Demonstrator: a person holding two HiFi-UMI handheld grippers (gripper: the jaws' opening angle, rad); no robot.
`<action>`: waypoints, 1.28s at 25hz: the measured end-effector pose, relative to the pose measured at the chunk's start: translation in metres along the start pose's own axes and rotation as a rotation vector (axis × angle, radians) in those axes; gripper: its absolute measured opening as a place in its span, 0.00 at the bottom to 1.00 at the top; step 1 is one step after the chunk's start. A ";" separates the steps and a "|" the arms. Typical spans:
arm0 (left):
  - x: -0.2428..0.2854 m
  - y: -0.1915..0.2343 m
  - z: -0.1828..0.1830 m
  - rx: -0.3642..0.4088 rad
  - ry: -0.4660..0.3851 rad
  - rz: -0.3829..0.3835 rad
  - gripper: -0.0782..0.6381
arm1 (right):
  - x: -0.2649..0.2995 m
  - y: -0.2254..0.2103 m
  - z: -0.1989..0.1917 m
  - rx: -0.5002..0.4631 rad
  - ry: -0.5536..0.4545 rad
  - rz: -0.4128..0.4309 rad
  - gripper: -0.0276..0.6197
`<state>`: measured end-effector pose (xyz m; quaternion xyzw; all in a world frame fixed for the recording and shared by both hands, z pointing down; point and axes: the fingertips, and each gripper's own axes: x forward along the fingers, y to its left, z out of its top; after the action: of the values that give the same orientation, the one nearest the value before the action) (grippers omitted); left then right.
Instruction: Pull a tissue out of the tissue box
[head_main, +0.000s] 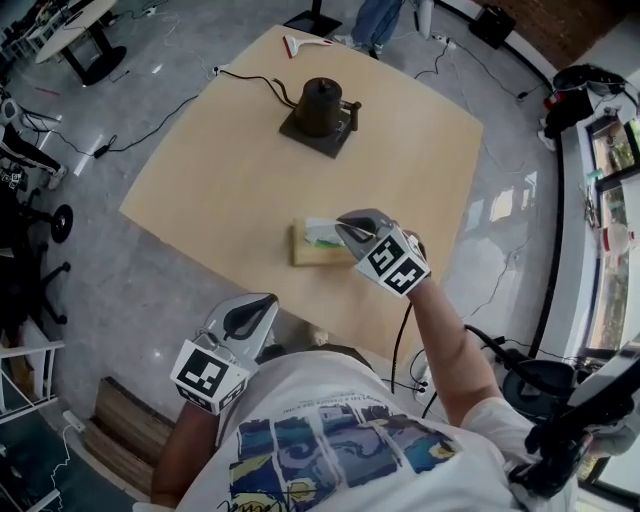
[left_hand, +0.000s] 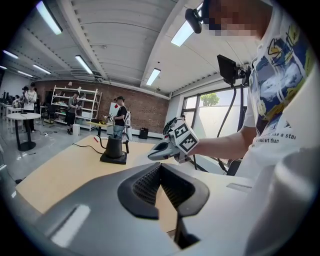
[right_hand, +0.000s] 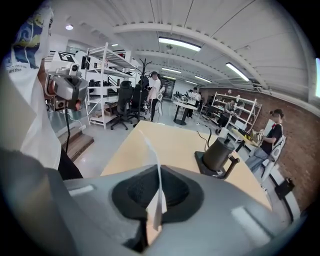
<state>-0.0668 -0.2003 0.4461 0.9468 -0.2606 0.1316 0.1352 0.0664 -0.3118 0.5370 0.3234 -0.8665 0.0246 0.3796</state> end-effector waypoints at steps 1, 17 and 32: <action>-0.001 0.001 0.000 -0.001 -0.001 -0.003 0.12 | -0.003 0.000 0.003 0.000 -0.001 -0.004 0.05; -0.014 0.011 0.000 0.007 -0.007 -0.084 0.12 | -0.053 0.028 0.062 0.020 -0.059 -0.090 0.05; -0.001 -0.003 0.007 0.068 0.012 -0.195 0.12 | -0.097 0.056 0.071 0.043 -0.082 -0.149 0.05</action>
<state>-0.0651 -0.1999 0.4386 0.9710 -0.1617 0.1322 0.1166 0.0370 -0.2356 0.4323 0.3960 -0.8540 0.0017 0.3375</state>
